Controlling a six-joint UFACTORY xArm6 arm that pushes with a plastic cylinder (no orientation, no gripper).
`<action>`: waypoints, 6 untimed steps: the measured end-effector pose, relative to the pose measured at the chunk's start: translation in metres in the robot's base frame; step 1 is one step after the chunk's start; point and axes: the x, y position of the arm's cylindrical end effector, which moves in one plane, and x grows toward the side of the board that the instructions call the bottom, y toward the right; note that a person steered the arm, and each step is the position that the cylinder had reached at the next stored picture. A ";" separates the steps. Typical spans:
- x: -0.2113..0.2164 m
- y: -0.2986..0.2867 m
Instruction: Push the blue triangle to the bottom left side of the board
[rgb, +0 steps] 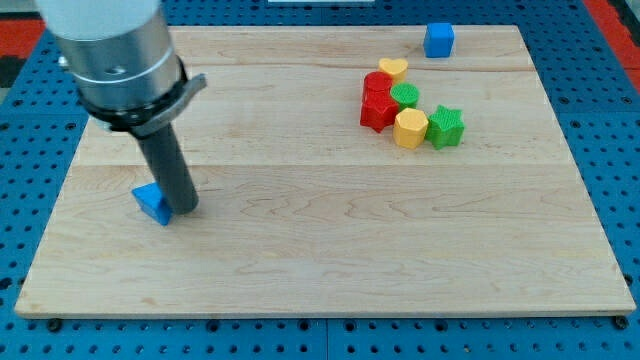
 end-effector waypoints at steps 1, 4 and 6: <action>-0.010 0.028; 0.028 -0.027; -0.014 0.029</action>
